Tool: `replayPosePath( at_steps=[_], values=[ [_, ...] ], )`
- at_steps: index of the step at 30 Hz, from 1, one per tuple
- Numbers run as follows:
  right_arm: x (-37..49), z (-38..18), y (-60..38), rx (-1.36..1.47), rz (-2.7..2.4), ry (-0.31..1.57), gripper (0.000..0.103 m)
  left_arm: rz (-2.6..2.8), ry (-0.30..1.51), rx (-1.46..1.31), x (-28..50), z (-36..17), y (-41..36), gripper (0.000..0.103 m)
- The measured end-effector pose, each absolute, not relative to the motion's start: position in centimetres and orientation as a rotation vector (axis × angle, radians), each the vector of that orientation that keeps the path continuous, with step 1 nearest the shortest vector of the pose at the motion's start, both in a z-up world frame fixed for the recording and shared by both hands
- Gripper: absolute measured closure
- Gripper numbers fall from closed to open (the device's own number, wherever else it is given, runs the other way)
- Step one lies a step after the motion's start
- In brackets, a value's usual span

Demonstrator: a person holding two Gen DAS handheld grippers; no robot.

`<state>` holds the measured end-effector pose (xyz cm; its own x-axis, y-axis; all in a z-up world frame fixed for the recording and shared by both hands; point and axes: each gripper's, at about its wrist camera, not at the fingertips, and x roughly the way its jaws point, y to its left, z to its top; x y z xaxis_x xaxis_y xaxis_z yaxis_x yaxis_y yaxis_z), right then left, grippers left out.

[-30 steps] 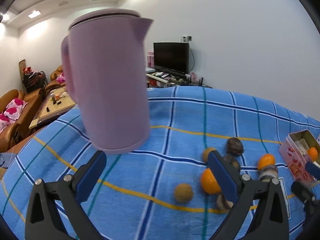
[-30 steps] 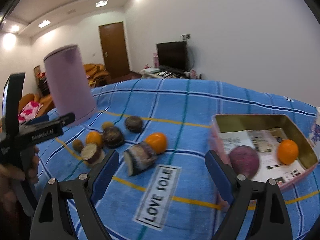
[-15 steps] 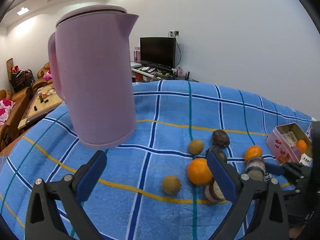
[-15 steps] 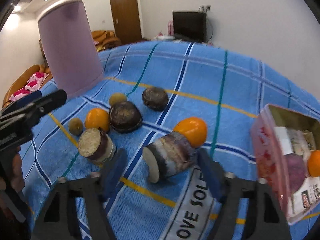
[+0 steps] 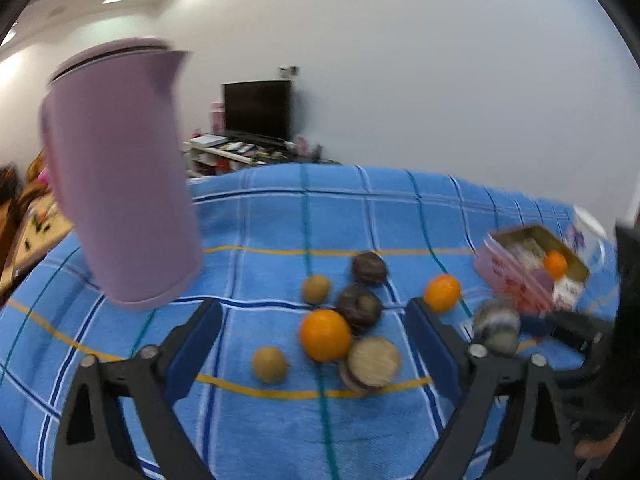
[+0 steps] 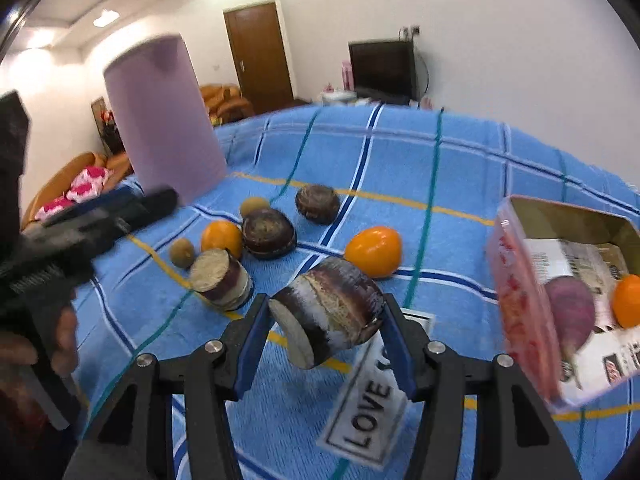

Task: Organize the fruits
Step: 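Grasp the large taro slice with the right tool while the left tool grasps the round cake, then lower both held pieces into the tin box and open both tools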

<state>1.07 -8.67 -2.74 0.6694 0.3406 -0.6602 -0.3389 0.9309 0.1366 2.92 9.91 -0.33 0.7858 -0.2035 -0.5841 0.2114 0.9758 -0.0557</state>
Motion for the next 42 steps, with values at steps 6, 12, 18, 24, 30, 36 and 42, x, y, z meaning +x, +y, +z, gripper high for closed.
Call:
replayPosePath(
  at_steps=[6, 12, 18, 24, 30, 36, 42],
  values=[
    [-1.2, -0.9, -10.8, 0.036, 0.397, 0.626, 0.047, -0.302, 0.701, 0.088, 3.2, -1.7, 7.5, 0.017],
    [-1.9, -0.2, -11.1, 0.048, 0.409, 0.571, 0.047, -0.276, 0.771, 0.118, 3.9, -3.3, 6.8, 0.017],
    [-2.7, 0.4, -10.9, 0.020, 0.421, 0.537, 0.047, -0.264, 0.854, 0.071, 5.1, -4.5, 7.3, 0.039],
    [-3.0, 0.8, -11.5, 0.050, 0.440, 0.511, 0.047, -0.287, 0.852, 0.034, 5.0, -4.4, 7.6, 0.045],
    [-3.3, 1.1, -11.5, 0.043, 0.444, 0.486, 0.047, -0.322, 0.779, 0.006, 4.2, -3.3, 7.7, 0.066],
    [-3.6, 1.5, -12.3, 0.061, 0.436, 0.461, 0.047, -0.364, 0.698, -0.012, 3.5, -2.2, 7.5, 0.066],
    [-4.2, 2.2, -13.1, 0.074, 0.424, 0.417, 0.047, -0.481, 0.562, -0.083, 2.4, -0.5, 7.9, 0.066]
  ],
)
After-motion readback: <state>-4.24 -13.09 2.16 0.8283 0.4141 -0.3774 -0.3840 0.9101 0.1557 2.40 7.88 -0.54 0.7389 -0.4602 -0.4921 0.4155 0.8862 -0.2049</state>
